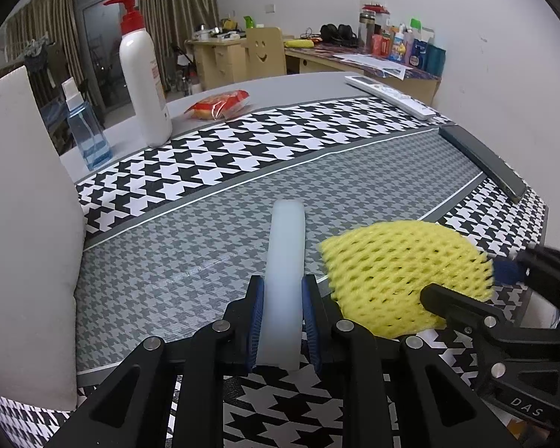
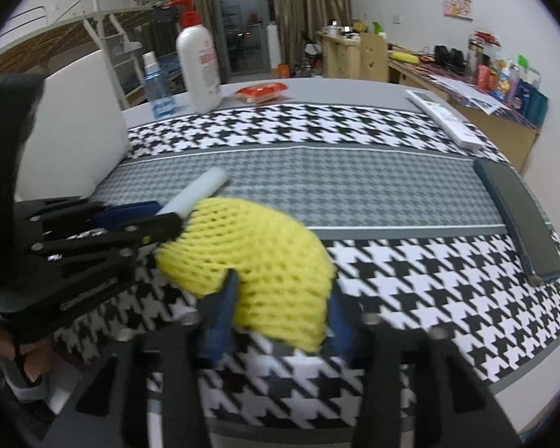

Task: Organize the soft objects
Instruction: 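Close the left gripper on the white foam tube while the right gripper grasps the yellow mesh sleeve, then lift the foam tube and mesh sleeve and carry both toward the foam box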

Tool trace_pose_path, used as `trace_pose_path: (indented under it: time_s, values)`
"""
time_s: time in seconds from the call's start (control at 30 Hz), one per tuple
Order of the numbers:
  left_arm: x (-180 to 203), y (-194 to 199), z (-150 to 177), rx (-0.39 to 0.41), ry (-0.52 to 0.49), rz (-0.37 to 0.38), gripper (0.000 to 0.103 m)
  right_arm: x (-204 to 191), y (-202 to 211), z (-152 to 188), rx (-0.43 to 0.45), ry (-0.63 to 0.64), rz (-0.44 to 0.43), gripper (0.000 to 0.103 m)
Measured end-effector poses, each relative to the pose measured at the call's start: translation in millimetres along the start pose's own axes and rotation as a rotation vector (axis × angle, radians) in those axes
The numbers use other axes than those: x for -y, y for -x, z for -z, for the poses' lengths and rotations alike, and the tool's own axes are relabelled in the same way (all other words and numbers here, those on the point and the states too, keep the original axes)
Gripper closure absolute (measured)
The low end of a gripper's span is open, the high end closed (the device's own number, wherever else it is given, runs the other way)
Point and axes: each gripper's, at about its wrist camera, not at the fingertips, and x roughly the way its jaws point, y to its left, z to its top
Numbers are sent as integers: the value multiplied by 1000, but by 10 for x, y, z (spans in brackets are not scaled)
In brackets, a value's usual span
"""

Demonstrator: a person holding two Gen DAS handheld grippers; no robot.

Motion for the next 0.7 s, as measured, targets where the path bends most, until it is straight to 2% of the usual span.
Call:
trace_pose_path:
  time_s: [0.03,0.1,0.7]
  values:
    - [-3,12,3,4,2,1,82,-20,19,6,5,9,-7,78]
    - [-25,39,2,14,13,8,84,-41,36,5,13,17,-14,82]
    - [-83,397,39,101,33,11,84,-55,277,-98,96,0,16,84]
